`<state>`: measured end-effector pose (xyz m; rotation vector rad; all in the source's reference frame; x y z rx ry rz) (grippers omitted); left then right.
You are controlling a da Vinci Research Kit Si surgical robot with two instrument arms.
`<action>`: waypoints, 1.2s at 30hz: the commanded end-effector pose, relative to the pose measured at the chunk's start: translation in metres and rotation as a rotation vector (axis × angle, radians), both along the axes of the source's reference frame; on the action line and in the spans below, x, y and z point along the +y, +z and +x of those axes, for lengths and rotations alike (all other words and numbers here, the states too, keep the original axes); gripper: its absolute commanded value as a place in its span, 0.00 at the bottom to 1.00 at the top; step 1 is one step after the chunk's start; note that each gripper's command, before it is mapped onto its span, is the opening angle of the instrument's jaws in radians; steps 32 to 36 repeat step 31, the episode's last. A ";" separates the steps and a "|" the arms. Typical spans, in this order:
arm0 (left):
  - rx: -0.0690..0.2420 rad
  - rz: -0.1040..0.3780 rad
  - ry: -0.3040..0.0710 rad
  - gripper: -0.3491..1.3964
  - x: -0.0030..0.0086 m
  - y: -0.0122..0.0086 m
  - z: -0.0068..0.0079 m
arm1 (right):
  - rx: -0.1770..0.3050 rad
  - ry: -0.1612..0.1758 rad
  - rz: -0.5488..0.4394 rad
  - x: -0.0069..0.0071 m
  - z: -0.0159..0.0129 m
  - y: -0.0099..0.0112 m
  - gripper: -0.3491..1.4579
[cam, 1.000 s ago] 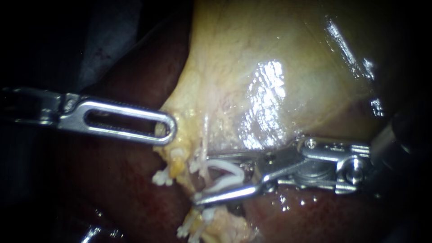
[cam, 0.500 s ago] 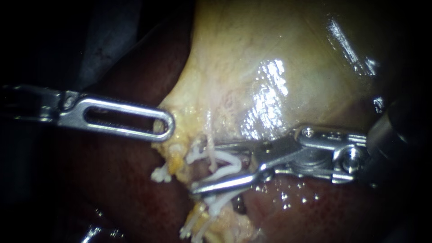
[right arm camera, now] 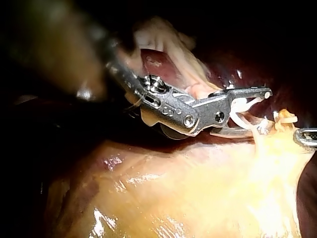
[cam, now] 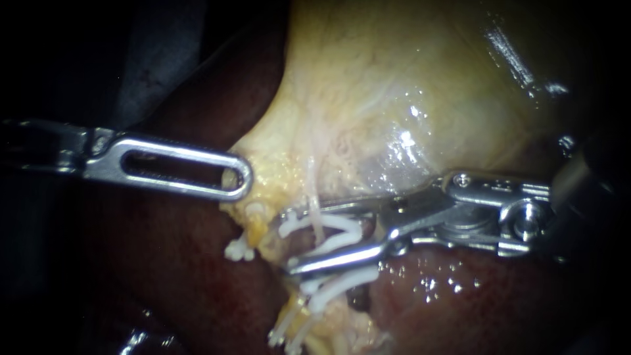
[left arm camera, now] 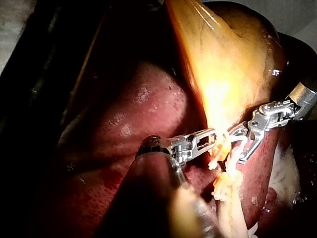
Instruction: Clipping third clip right tube
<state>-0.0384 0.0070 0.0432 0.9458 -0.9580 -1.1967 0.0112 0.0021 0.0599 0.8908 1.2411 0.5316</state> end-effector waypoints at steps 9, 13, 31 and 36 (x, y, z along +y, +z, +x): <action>0.000 -0.001 0.000 0.00 -0.0001 0.0001 0.0000 | -0.028 0.057 0.005 0.0008 -0.0020 0.0013 0.02; 0.000 -0.001 0.000 0.00 -0.0001 0.0001 0.0000 | -0.030 0.059 0.015 0.0010 -0.0025 0.0018 0.00; 0.001 -0.001 0.000 0.00 -0.0001 0.0002 -0.0001 | -0.023 0.040 0.016 -0.0002 -0.0024 0.0022 0.00; 0.001 -0.001 0.000 0.00 -0.0001 0.0002 -0.0001 | -0.023 0.040 0.016 -0.0002 -0.0024 0.0022 0.00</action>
